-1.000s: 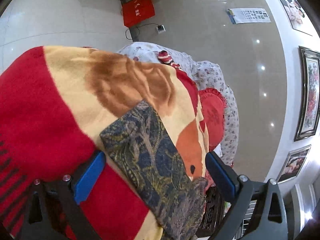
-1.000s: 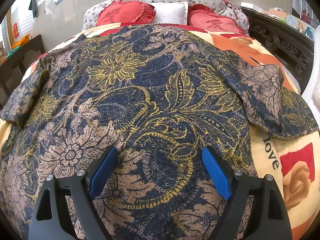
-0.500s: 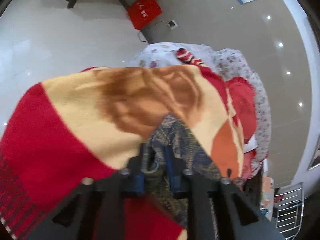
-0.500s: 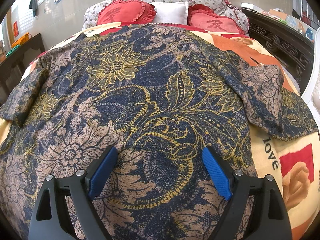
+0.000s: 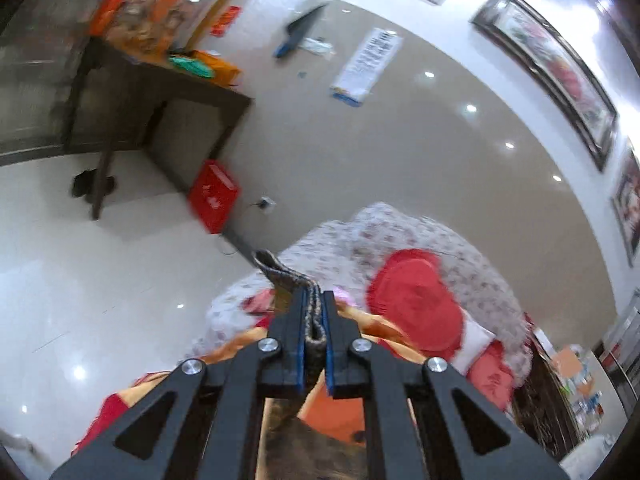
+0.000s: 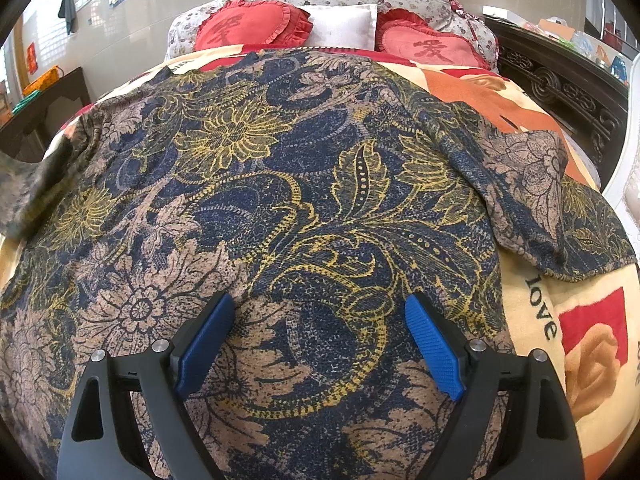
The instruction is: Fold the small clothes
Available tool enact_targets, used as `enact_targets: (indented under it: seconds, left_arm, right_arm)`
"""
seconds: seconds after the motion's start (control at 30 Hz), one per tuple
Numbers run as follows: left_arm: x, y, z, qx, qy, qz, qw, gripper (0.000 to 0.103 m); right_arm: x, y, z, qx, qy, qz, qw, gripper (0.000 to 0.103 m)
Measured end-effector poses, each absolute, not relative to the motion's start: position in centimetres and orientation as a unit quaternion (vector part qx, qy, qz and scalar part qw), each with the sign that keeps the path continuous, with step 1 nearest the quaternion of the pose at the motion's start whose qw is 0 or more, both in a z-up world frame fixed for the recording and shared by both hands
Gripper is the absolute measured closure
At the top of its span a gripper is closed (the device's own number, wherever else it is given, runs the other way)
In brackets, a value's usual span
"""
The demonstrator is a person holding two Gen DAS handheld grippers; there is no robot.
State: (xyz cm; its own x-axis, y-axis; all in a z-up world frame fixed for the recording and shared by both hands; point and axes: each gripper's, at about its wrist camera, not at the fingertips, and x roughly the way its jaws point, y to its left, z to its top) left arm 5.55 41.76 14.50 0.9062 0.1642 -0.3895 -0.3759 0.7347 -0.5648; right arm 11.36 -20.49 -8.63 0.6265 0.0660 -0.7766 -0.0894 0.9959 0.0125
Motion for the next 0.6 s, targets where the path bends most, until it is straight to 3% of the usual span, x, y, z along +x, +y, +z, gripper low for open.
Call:
enact_targets:
  seconds: [0.13, 0.27, 0.37, 0.43, 0.53, 0.57, 0.6]
  left_arm:
    - [7.5, 35.8, 14.5, -0.320, 0.176, 0.045, 0.930, 0.096]
    - [10.7, 26.3, 10.9, -0.306, 0.229, -0.073, 0.921, 0.096]
    - [12.7, 19.2, 4.9, -0.284, 0.296, -0.108, 0.906, 0.096]
    - [13.4, 15.4, -0.7, -0.268, 0.355, -0.105, 0.890, 0.094]
    - [13.5, 12.9, -7.2, -0.259, 0.422, -0.083, 0.865, 0.091]
    - [13.0, 12.7, -8.8, -0.267, 0.434, -0.078, 0.857, 0.089]
    - [12.4, 12.7, -9.3, -0.272, 0.436, -0.081, 0.854, 0.080]
  right_arm:
    - [11.3, -20.5, -8.6, -0.013, 0.430, 0.043, 0.902, 0.004]
    - [11.4, -20.5, -8.6, -0.014, 0.432, 0.043, 0.901, 0.004]
    - [11.7, -20.3, -8.1, -0.017, 0.446, 0.040, 0.894, 0.005]
    - [11.8, -20.0, -6.7, -0.015, 0.457, 0.054, 0.888, 0.012]
    - [11.6, -18.9, -3.8, -0.006, 0.436, 0.088, 0.896, 0.013]
    - [11.5, -18.0, -2.6, -0.010, 0.424, 0.102, 0.900, 0.013]
    - [11.6, -17.4, -1.9, -0.012, 0.417, 0.113, 0.902, 0.013]
